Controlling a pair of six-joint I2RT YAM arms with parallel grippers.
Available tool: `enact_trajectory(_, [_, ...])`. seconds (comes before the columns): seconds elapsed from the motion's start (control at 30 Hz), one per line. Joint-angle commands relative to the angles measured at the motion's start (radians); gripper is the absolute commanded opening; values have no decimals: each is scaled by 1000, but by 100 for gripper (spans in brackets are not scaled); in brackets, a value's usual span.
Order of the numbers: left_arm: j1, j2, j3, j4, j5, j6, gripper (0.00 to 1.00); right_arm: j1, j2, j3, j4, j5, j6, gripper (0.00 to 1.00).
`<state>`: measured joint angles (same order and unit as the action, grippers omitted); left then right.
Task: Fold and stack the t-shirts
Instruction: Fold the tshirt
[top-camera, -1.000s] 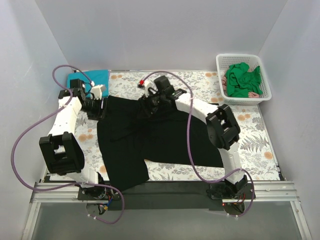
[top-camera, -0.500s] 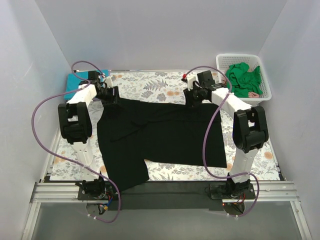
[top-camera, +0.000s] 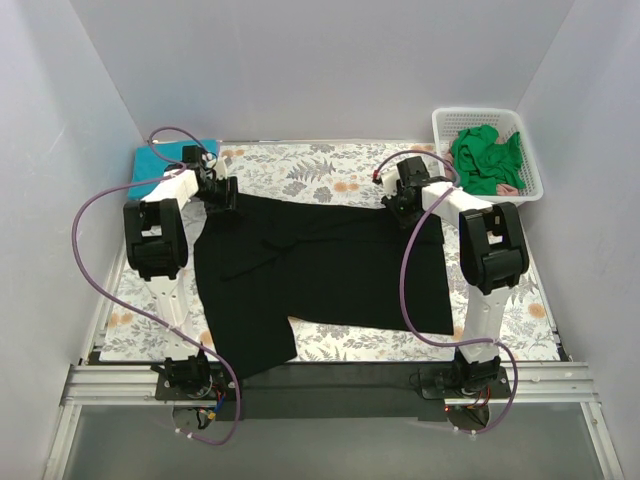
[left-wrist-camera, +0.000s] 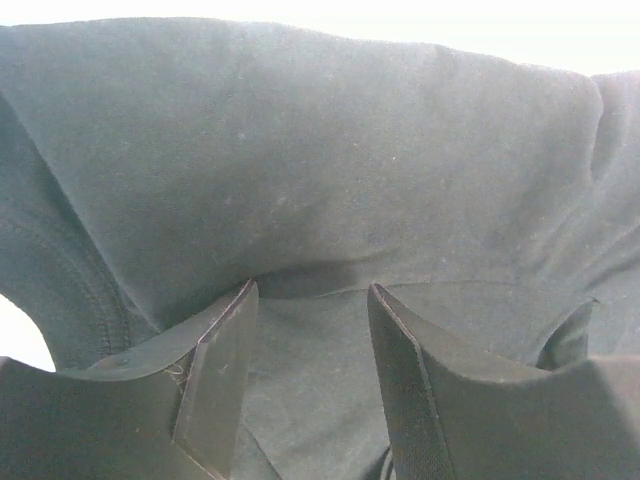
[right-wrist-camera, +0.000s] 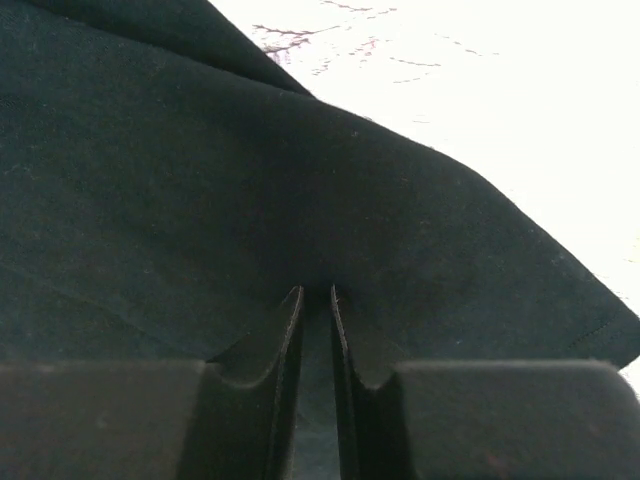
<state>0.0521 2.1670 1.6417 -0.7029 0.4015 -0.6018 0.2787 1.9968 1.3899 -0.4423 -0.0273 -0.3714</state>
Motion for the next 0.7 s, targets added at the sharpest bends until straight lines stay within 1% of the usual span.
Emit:
enact_trajectory(0.0, [22, 65, 20, 23, -116, 19, 47, -33, 19, -55, -19, 99, -44, 22])
enact_trajectory(0.13, [29, 74, 43, -6, -107, 33, 46, -38, -9, -66, -54, 50, -57, 22])
enact_trajectory(0.2, [28, 42, 30, -12, -72, 42, 46, -38, -35, -68, -76, -41, -57, 23])
enact_trajectory(0.23, [28, 25, 24, -17, -44, 54, 46, -35, -67, -68, -85, -72, -58, 25])
enact_trajectory(0.27, [28, 1, 17, -15, 27, 56, 46, -32, -85, -66, -93, -126, -58, 30])
enact_trajectory(0.3, [26, -43, 6, -15, 60, 59, 47, -29, -104, -63, -93, -155, -57, 34])
enact_trajectory(0.33, [23, -74, 3, -17, 106, 63, 47, -24, -134, -45, -96, -175, -49, 37])
enact_trajectory(0.37, [17, -99, 4, -17, 158, 63, 48, -13, -147, -32, -104, -222, -29, 42])
enact_trajectory(0.4, [14, -142, 18, -23, 192, 66, 48, -7, -156, -8, -116, -244, -23, 45])
enact_trajectory(0.47, [3, -177, 30, -49, 250, 77, 50, 13, -174, 55, -134, -290, -1, 49])
enact_trajectory(0.53, [-4, -214, 52, -97, 321, 98, 52, 25, -188, 87, -153, -313, 22, 51])
enact_trajectory(0.67, [-32, -222, 72, -197, 379, 164, 56, 50, -187, 149, -171, -344, 49, 52])
